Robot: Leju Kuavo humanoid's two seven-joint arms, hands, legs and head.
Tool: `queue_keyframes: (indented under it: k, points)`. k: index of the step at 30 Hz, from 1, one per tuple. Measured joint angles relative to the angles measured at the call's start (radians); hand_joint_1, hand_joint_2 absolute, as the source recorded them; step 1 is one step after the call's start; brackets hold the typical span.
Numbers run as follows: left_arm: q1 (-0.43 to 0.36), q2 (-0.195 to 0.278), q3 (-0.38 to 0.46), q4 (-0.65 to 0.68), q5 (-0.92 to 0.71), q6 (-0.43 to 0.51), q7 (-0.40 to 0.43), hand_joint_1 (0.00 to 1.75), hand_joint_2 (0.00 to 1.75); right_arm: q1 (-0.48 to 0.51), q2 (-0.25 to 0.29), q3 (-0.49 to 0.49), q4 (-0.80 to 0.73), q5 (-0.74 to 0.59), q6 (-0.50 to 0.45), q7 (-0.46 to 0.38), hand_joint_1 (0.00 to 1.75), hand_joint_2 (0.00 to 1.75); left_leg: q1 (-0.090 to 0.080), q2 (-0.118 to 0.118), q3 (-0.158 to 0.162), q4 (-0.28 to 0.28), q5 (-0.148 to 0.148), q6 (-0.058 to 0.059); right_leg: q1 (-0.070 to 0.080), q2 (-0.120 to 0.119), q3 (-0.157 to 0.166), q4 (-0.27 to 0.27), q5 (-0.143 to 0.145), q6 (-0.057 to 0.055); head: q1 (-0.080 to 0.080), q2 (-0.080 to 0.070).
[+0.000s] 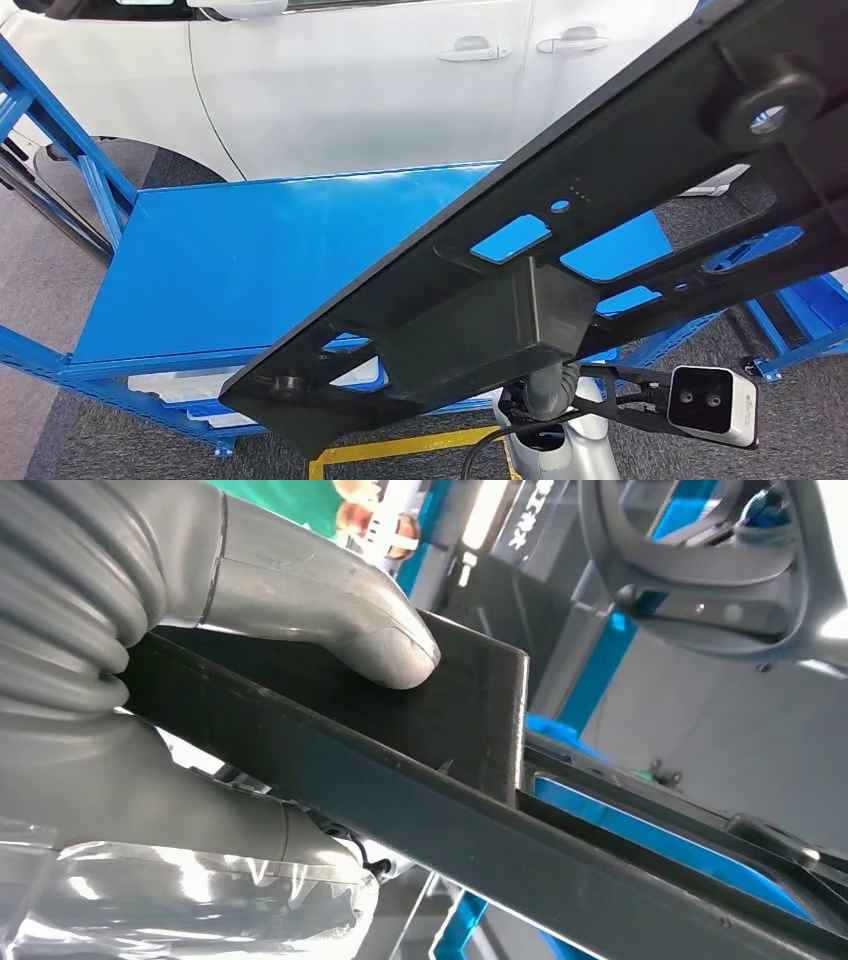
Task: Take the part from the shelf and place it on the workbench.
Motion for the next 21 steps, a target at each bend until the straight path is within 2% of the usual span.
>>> queue_keyframes:
  k: [1,2,4,6,7,8,10,11,12,13,14,15,16,17,18,21]
  points:
    - [-0.001,0.001,-0.003,0.0,-0.009,0.0,0.004,0.0,1.75,0.003,0.0,-0.001,-0.003,0.008,0.0,0.0,1.75,1.75,-0.004,0.0,0.036,-0.063,0.021,0.007,0.002,0.0,-0.002,0.003,0.001,0.002,0.0,0.0]
    - [-0.001,0.001,-0.007,0.0,-0.017,-0.001,0.007,0.0,1.75,0.007,-0.001,-0.001,-0.008,0.016,0.002,0.0,1.75,1.75,-0.008,0.0,0.057,-0.103,0.033,0.013,0.002,-0.001,-0.005,0.005,0.003,0.006,0.0,0.0]
    - [-0.001,0.003,-0.017,0.0,-0.032,-0.006,0.012,0.0,1.75,0.02,-0.003,-0.004,-0.022,0.033,0.004,0.0,1.75,1.75,-0.014,0.001,0.063,-0.12,0.043,0.021,0.002,-0.002,-0.01,0.006,0.01,0.017,0.0,0.0]
    - [-0.001,0.003,-0.026,0.0,-0.042,-0.014,0.017,0.0,1.75,0.032,-0.006,-0.009,-0.041,0.044,0.008,0.0,1.75,1.75,-0.009,0.003,0.057,-0.128,0.057,0.03,0.001,0.0,-0.015,0.011,0.006,0.03,0.0,0.0]
    - [-0.002,0.004,-0.029,0.0,-0.044,-0.017,0.018,0.0,1.75,0.038,-0.007,-0.013,-0.051,0.046,0.015,0.0,1.75,1.75,-0.006,0.005,0.053,-0.134,0.066,0.036,-0.001,0.002,-0.022,0.029,-0.015,0.037,0.0,0.0]
    - [-0.003,0.004,-0.033,0.0,-0.046,-0.018,0.018,0.0,1.75,0.042,-0.008,-0.018,-0.061,0.048,0.024,0.0,1.75,1.75,-0.003,0.007,0.046,-0.138,0.073,0.041,-0.003,0.003,-0.038,0.068,-0.05,0.044,0.0,0.0]
    - [-0.004,0.004,-0.038,0.0,-0.045,-0.019,0.017,0.0,1.75,0.052,-0.009,-0.031,-0.077,0.052,0.045,0.0,1.75,1.75,-0.004,0.009,0.026,-0.139,0.084,0.043,-0.013,0.004,-0.085,0.193,-0.134,0.057,0.0,0.0]
    - [-0.004,0.004,-0.04,0.0,-0.045,-0.019,0.017,0.0,1.75,0.057,-0.009,-0.037,-0.083,0.056,0.054,0.0,1.75,1.75,-0.003,0.009,0.015,-0.139,0.09,0.041,-0.017,0.003,-0.103,0.253,-0.16,0.063,0.0,0.0]
    - [-0.004,0.004,-0.041,0.0,-0.045,-0.019,0.017,0.0,1.75,0.061,-0.01,-0.042,-0.088,0.059,0.06,0.0,1.75,1.75,-0.002,0.01,0.006,-0.139,0.097,0.039,-0.021,0.003,-0.108,0.285,-0.166,0.067,0.0,0.0]
    - [-0.004,0.004,-0.042,0.0,-0.044,-0.02,0.017,0.0,1.75,0.063,-0.01,-0.046,-0.093,0.062,0.065,0.0,1.75,1.75,-0.001,0.011,-0.003,-0.139,0.104,0.036,-0.025,0.003,-0.093,0.281,-0.153,0.07,0.0,0.0]
    - [-0.004,0.005,-0.043,0.0,-0.045,-0.022,0.017,0.0,1.75,0.065,-0.01,-0.05,-0.098,0.065,0.07,0.0,1.75,1.75,0.001,0.012,-0.01,-0.138,0.11,0.032,-0.028,0.003,-0.057,0.237,-0.127,0.072,0.0,0.0]
    - [-0.005,0.005,-0.044,0.0,-0.045,-0.023,0.018,0.0,1.75,0.066,-0.009,-0.054,-0.104,0.068,0.075,0.0,1.75,1.75,0.002,0.012,-0.016,-0.137,0.116,0.028,-0.031,0.003,-0.005,0.162,-0.101,0.073,0.0,0.0]
    - [-0.005,0.005,-0.045,0.0,-0.046,-0.023,0.019,0.0,1.75,0.066,-0.009,-0.057,-0.111,0.069,0.083,0.0,1.75,1.75,0.003,0.011,-0.021,-0.136,0.121,0.022,-0.031,0.003,0.047,0.083,-0.087,0.071,0.0,0.0]
    - [-0.005,0.005,-0.046,0.0,-0.046,-0.022,0.02,0.0,1.75,0.067,-0.009,-0.062,-0.117,0.07,0.091,-0.001,1.75,1.75,0.003,0.011,-0.023,-0.135,0.126,0.016,-0.029,0.004,0.084,0.024,-0.08,0.065,0.0,0.0]
    - [-0.005,0.006,-0.046,0.0,-0.047,-0.021,0.022,0.0,1.75,0.068,-0.009,-0.067,-0.122,0.069,0.101,-0.001,1.75,1.75,0.003,0.01,-0.024,-0.134,0.131,0.009,-0.026,0.005,0.105,-0.012,-0.081,0.058,0.0,0.0]
    - [-0.005,0.006,-0.047,0.0,-0.044,-0.013,0.028,0.0,1.75,0.077,-0.008,-0.086,-0.128,0.064,0.133,-0.001,1.75,1.75,0.006,0.01,-0.027,-0.134,0.139,-0.012,-0.02,0.006,0.1,-0.025,-0.075,0.029,0.0,0.0]
